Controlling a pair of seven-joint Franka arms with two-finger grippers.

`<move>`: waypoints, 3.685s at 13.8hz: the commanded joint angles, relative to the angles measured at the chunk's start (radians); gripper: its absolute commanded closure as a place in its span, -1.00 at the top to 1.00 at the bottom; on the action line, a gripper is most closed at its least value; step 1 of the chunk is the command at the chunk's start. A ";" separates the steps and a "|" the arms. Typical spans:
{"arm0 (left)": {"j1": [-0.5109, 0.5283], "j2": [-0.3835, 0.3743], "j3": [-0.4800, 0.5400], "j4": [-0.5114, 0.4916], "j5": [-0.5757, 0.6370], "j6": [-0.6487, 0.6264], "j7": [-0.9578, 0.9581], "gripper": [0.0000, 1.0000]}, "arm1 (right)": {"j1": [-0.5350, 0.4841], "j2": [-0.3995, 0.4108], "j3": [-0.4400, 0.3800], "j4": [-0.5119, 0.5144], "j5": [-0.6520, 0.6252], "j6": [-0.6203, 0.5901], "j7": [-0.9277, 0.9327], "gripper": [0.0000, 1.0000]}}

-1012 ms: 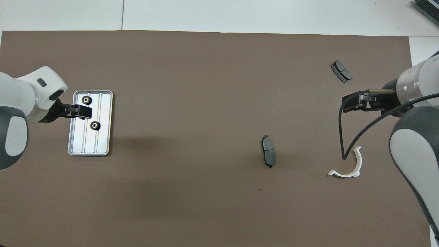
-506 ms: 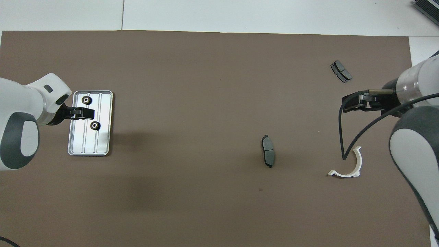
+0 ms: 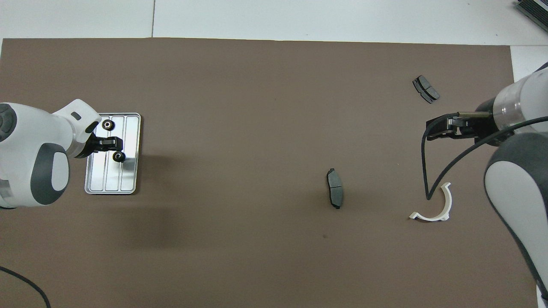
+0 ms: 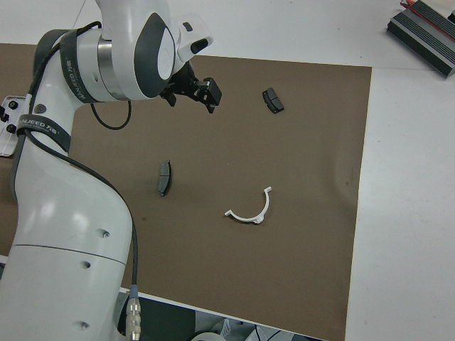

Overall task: Place bearing gear from tray to pile
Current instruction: 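Grasp the black ring with the left gripper and lift it, then carry the ring with the left gripper while the right gripper approaches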

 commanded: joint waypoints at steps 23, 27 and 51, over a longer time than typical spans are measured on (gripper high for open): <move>-0.118 0.100 0.000 0.152 -0.048 -0.004 -0.190 -0.77 | -0.007 -0.003 0.004 0.001 0.020 -0.015 -0.038 1.00; -0.334 0.100 0.000 0.143 -0.048 0.016 -0.460 -0.76 | -0.005 -0.003 0.004 -0.001 0.011 -0.008 -0.036 1.00; -0.043 0.099 0.008 0.140 -0.041 0.075 -0.073 1.00 | 0.390 0.361 0.010 0.033 -0.066 0.466 0.539 1.00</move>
